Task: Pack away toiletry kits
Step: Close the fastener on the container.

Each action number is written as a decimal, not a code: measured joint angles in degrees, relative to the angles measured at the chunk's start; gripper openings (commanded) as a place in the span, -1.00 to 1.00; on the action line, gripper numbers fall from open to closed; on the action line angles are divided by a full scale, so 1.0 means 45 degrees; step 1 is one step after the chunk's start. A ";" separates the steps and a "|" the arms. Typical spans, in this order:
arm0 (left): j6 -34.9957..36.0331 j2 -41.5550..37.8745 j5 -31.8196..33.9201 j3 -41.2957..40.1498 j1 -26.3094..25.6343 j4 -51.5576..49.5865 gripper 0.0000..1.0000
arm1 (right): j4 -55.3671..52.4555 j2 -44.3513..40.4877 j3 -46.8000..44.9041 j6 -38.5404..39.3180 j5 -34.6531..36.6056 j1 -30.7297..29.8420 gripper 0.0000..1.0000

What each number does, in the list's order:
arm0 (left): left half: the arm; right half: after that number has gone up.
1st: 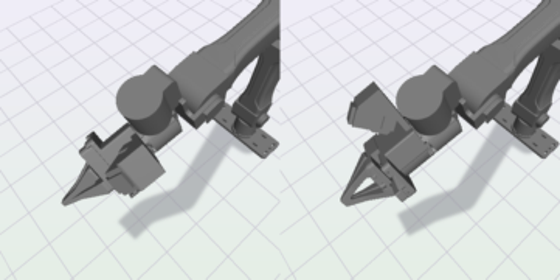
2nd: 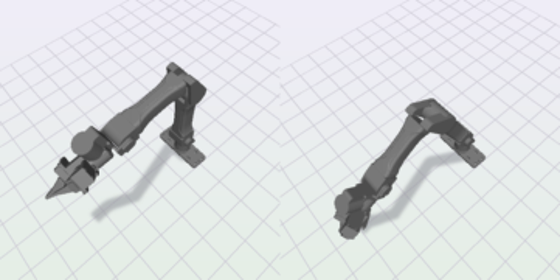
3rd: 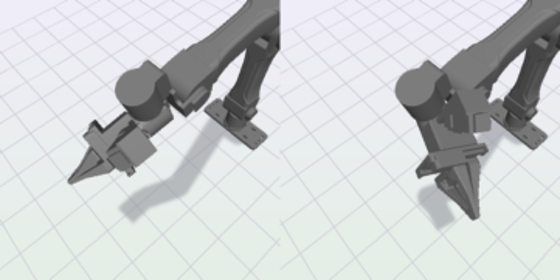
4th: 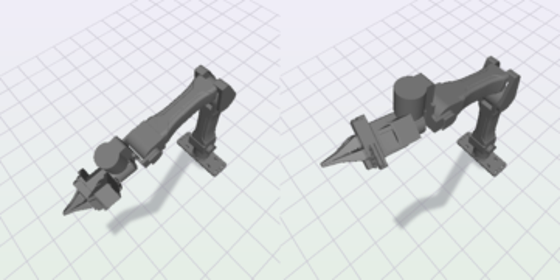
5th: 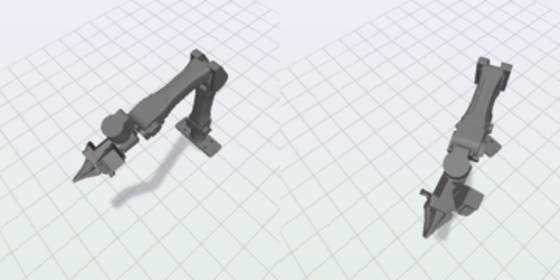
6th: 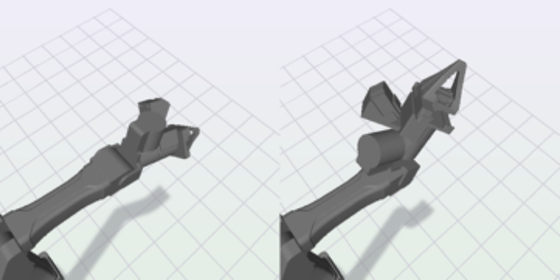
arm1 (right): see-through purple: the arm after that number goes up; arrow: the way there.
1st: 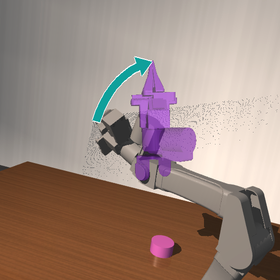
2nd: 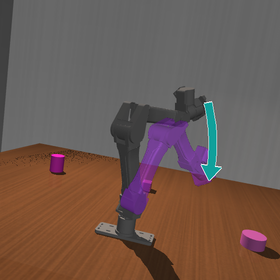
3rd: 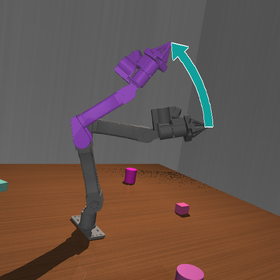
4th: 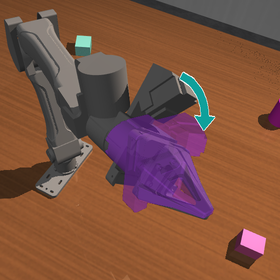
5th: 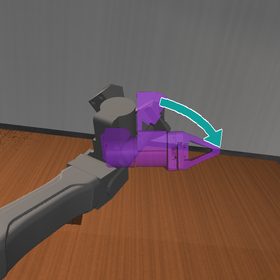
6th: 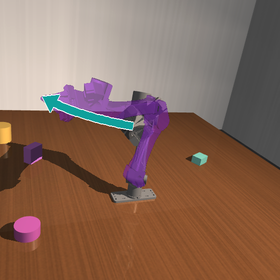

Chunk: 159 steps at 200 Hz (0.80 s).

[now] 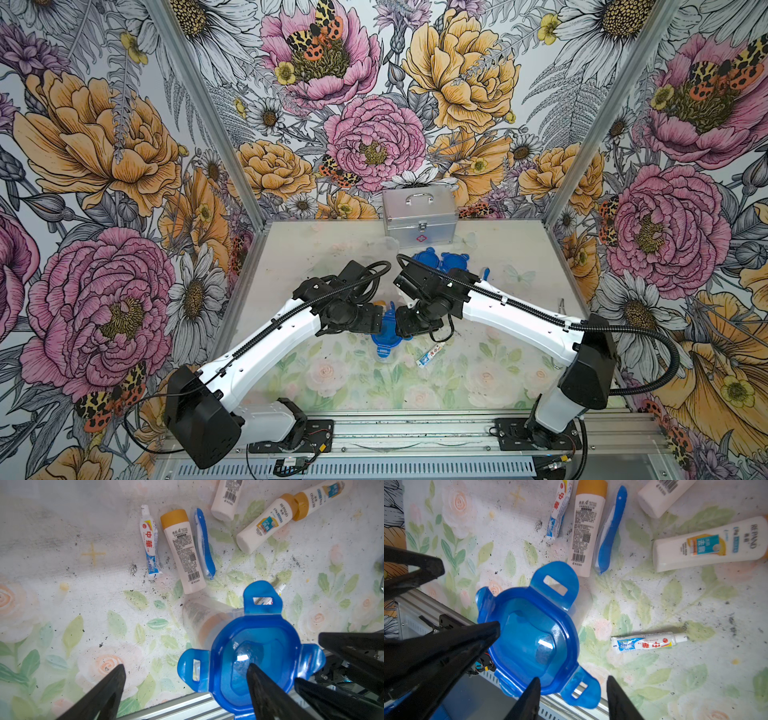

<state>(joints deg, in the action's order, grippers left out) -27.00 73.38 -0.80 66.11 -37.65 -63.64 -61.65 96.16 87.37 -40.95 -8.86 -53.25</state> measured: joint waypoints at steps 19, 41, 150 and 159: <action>0.0000 -0.0005 0.0000 -0.0102 0.0000 -0.0015 0.78 | 0.0058 0.0000 -0.0146 0.0000 0.0000 0.0024 -0.07; 0.0000 -0.0015 0.0005 -0.0146 0.0000 -0.0015 0.77 | 0.0073 0.0058 -0.0194 0.0010 -0.0005 0.0083 -0.17; -0.0053 -0.0588 0.0044 -0.0641 0.0000 -0.0214 0.72 | 0.0447 0.0214 -0.0189 0.0102 -0.0248 0.0189 -0.27; -0.0063 -0.0602 0.0049 -0.0709 0.0000 -0.0238 0.72 | 0.0481 0.0214 -0.0189 0.0102 -0.0262 0.0189 -0.28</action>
<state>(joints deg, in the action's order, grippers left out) -27.29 70.67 -0.58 62.92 -37.65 -64.71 -59.48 97.12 86.52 -40.49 -10.04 -52.40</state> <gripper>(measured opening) 0.861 0.365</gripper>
